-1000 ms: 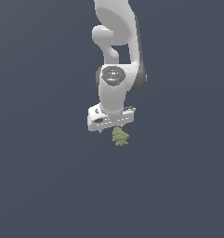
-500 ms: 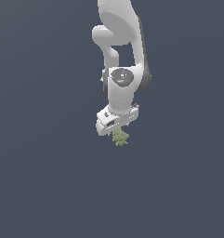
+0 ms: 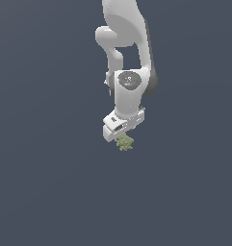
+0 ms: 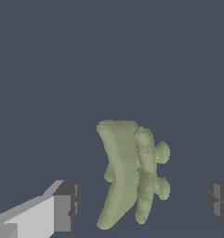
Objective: Pick up the object and move it to a goal position.
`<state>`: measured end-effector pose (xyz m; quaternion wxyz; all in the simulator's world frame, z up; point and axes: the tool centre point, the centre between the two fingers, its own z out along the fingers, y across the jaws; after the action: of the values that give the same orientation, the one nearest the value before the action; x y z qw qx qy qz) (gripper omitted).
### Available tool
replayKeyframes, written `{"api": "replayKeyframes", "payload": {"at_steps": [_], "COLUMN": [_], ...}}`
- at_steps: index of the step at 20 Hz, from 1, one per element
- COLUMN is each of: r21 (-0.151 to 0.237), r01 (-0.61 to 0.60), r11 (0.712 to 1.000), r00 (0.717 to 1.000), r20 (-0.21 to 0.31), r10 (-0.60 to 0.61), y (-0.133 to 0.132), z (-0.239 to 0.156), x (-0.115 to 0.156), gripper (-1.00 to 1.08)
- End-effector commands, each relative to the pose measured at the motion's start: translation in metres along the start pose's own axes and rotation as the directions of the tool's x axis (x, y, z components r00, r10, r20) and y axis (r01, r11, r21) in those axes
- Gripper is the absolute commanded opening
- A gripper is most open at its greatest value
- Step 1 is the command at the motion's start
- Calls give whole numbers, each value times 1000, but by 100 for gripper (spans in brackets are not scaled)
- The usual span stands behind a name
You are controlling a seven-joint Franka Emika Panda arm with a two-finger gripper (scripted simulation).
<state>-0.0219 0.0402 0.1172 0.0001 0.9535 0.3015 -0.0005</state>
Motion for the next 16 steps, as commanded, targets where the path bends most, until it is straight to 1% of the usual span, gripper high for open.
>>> {"api": "replayKeyframes", "payload": {"at_steps": [1,4,11,16], "r21": [0,0,0,0], "r01": [0,1,4,5], "r11": [1000,1000,1000,1000], "r00": [1000,1000,1000,1000], "r20": [0,0,-1,-1], "r10": [0,-1,-4,-5], "y": [0,0,-1,0], "z": [1,9,43,50], "x": [0,0,-1,0], "gripper": [100,100,100,100]}}
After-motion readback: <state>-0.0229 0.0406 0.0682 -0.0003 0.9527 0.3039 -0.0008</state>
